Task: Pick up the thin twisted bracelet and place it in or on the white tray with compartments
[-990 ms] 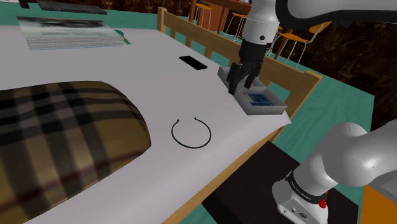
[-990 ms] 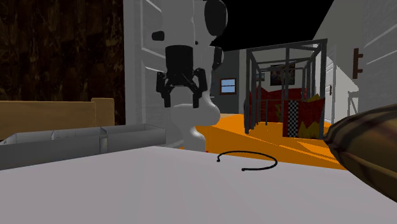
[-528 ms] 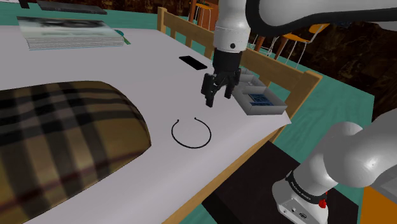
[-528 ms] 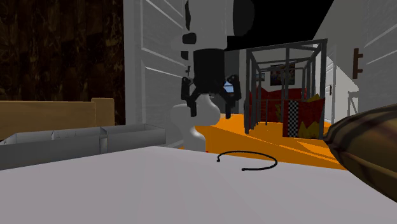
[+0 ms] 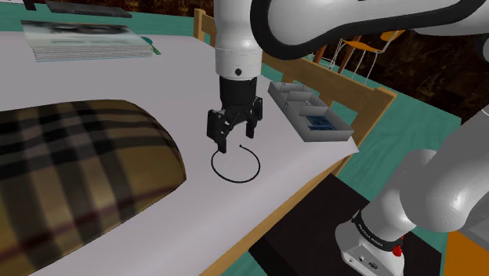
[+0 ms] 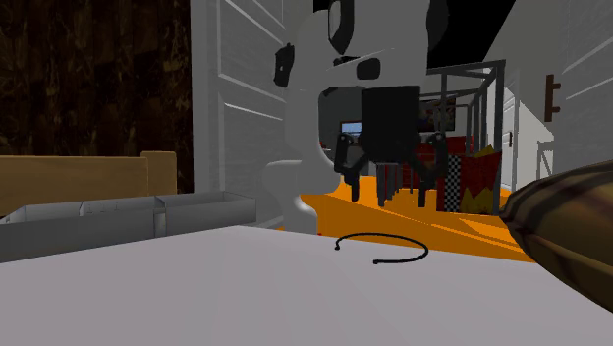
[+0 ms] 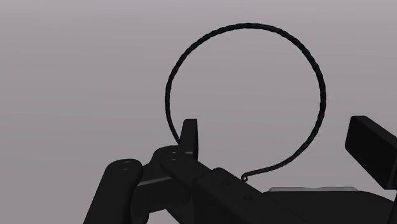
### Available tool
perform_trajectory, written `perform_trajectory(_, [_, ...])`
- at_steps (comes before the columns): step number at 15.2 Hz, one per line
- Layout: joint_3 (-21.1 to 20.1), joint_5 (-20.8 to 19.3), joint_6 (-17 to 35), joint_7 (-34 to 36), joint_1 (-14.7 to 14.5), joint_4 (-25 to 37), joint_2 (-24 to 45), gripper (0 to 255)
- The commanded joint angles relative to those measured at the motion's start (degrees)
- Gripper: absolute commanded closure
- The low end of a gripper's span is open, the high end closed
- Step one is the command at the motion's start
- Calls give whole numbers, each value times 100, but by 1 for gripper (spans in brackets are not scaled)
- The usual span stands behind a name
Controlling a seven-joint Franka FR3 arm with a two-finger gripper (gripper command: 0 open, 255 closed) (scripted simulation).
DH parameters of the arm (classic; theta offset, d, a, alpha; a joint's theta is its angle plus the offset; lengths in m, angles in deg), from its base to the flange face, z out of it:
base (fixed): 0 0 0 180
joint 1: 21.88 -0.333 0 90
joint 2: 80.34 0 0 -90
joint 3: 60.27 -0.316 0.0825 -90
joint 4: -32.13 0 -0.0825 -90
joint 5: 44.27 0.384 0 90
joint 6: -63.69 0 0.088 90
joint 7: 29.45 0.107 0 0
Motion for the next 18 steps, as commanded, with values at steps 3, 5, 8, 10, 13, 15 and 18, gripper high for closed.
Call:
perform_trajectory(3, [-283,-212,-62,517,-246,737,880,0])
perform_trajectory(5, [-297,-229,7,555,-281,723,952,0])
perform_trajectory(8, [-303,-218,238,548,-290,484,943,0])
perform_trajectory(10, [-309,-214,392,546,-296,333,944,0])
perform_trajectory(13, [-313,-212,513,545,-302,216,949,0])
perform_trajectory(15, [-313,-212,513,545,-302,217,949,0])
perform_trajectory(18, [-313,-212,513,545,-302,217,949,0])
